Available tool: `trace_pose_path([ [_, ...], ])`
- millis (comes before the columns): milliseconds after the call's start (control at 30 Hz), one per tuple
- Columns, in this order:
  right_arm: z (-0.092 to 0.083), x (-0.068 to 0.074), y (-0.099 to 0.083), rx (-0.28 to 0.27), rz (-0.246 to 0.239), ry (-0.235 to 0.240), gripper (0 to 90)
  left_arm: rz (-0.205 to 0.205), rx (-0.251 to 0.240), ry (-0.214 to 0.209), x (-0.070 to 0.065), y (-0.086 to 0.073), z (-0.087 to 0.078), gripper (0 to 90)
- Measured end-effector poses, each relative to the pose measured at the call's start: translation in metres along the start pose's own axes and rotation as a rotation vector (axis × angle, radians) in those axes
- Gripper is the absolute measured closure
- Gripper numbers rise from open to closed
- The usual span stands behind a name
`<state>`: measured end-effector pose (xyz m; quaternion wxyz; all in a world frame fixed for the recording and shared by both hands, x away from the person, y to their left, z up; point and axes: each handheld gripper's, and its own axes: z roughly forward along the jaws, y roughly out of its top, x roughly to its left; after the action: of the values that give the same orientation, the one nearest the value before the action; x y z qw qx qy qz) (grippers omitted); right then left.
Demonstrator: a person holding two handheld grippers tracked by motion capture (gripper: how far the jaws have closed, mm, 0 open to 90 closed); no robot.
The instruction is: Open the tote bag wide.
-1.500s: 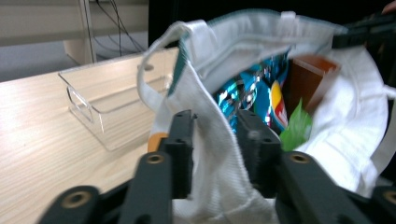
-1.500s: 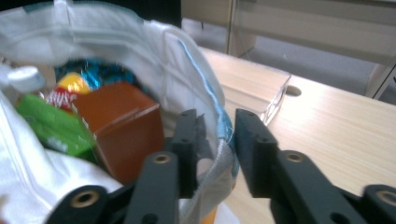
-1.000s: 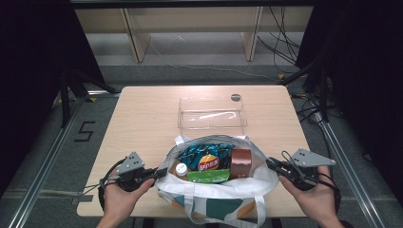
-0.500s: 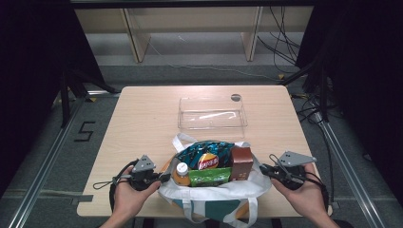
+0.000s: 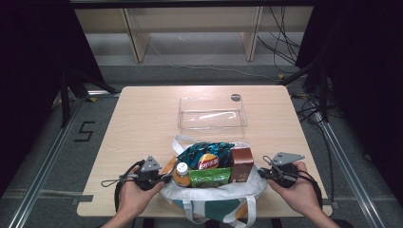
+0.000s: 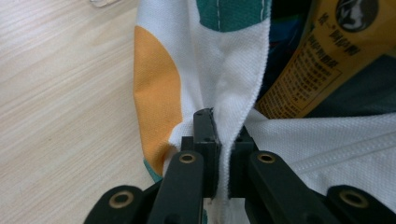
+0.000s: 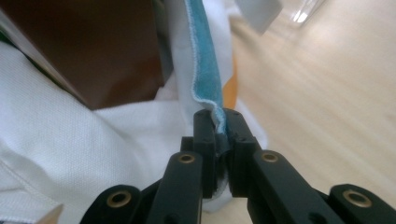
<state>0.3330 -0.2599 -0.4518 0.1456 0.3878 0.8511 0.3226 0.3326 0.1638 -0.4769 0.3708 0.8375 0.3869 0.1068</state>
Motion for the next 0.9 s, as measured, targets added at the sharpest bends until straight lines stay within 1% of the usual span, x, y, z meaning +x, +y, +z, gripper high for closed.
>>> trace_pose_path([
  [33, 0.000, 0.000, 0.000, 0.000, 0.000, 0.000, 85.5, 0.000, 0.000, 0.000, 0.000, 0.000, 0.000, 86.3],
  [67, 0.003, 0.000, -0.001, 0.013, 0.000, 0.008, 85.5, 0.008, 0.004, -0.011, 0.001, 0.000, -0.001, 86.3],
  [100, 0.011, 0.003, -0.004, 0.025, 0.011, 0.017, 85.5, -0.019, -0.011, -0.013, 0.001, -0.001, -0.001, 86.1],
  [133, 0.011, 0.003, -0.004, 0.025, 0.011, 0.017, 85.5, -0.019, -0.011, -0.013, 0.001, -0.001, -0.001, 85.6],
  [167, 0.012, 0.004, -0.004, 0.037, -0.017, 0.002, 85.4, -0.008, -0.016, -0.015, 0.002, 0.000, -0.002, 85.6],
  [200, 0.011, 0.006, -0.003, 0.040, -0.028, -0.004, 85.2, -0.024, -0.036, -0.027, 0.003, 0.000, -0.005, 84.1],
  [233, 0.010, 0.006, -0.002, 0.011, -0.032, -0.008, 84.8, -0.067, -0.070, -0.048, 0.003, -0.001, -0.009, 80.6],
  [267, 0.003, 0.003, -0.002, 0.003, -0.003, 0.009, 81.2, -0.059, -0.126, -0.040, 0.002, 0.000, -0.019, 70.0],
  [300, -0.002, 0.002, -0.003, -0.017, 0.038, 0.024, 78.3, -0.059, -0.126, -0.040, 0.002, 0.000, -0.019, 64.5],
  [333, -0.002, 0.002, -0.003, -0.017, 0.038, 0.024, 78.3, -0.043, -0.146, -0.021, 0.003, 0.000, -0.027, 64.5],
  [367, -0.011, -0.003, -0.002, -0.077, 0.044, 0.036, 72.9, -0.049, -0.182, -0.012, 0.002, 0.000, -0.033, 58.8],
  [400, -0.017, -0.003, -0.001, -0.112, 0.050, 0.021, 71.7, -0.022, -0.251, -0.001, 0.002, 0.003, -0.046, 56.7],
  [433, -0.022, -0.003, 0.000, -0.138, 0.048, 0.019, 70.4, 0.007, -0.281, -0.011, 0.002, 0.006, -0.050, 54.7],
  [467, -0.026, -0.004, 0.002, -0.160, 0.032, 0.018, 69.3, 0.007, -0.281, -0.011, 0.002, 0.006, -0.050, 53.6],
  [500, -0.029, -0.003, 0.004, -0.179, 0.032, 0.011, 68.1, 0.058, -0.302, -0.029, 0.004, 0.013, -0.052, 52.2],
  [533, -0.029, -0.003, 0.006, -0.193, 0.016, 0.015, 67.3, 0.058, -0.302, -0.029, 0.004, 0.013, -0.052, 50.8],
  [567, -0.030, -0.003, 0.008, -0.193, 0.013, 0.020, 66.7, 0.051, -0.306, -0.037, 0.007, 0.016, -0.051, 51.1],
  [600, -0.029, -0.003, 0.009, -0.203, 0.006, 0.020, 66.2, 0.044, -0.316, -0.071, 0.014, 0.021, -0.047, 51.3],
  [633, -0.029, -0.002, 0.010, -0.203, -0.002, 0.017, 65.6, 0.044, -0.312, -0.103, 0.017, 0.022, -0.044, 51.3],
  [667, -0.028, -0.002, 0.011, -0.202, -0.004, 0.022, 65.2, 0.034, -0.316, -0.124, 0.020, 0.024, -0.043, 50.4],
  [700, -0.028, -0.003, 0.012, -0.205, -0.012, 0.025, 65.0, 0.035, -0.323, -0.139, 0.023, 0.025, -0.042, 50.7],
  [733, -0.028, -0.003, 0.012, -0.205, -0.012, 0.025, 65.0, 0.035, -0.323, -0.139, 0.023, 0.025, -0.042, 51.3],
  [767, -0.028, -0.001, 0.014, -0.203, -0.008, 0.027, 64.8, 0.055, -0.320, -0.141, 0.025, 0.026, -0.041, 51.3],
  [800, -0.027, -0.003, 0.016, -0.203, -0.036, 0.023, 65.3, 0.086, -0.317, -0.139, 0.029, 0.026, -0.039, 52.1],
  [833, -0.026, -0.003, 0.017, -0.208, -0.028, 0.021, 66.7, 0.086, -0.317, -0.139, 0.029, 0.026, -0.039, 53.0],
  [867, -0.025, -0.002, 0.017, -0.206, -0.015, 0.031, 68.8, 0.111, -0.317, -0.163, 0.032, 0.026, -0.036, 53.7],
  [900, -0.025, -0.002, 0.017, -0.206, -0.015, 0.031, 68.8, 0.111, -0.317, -0.163, 0.032, 0.026, -0.036, 54.7],
])
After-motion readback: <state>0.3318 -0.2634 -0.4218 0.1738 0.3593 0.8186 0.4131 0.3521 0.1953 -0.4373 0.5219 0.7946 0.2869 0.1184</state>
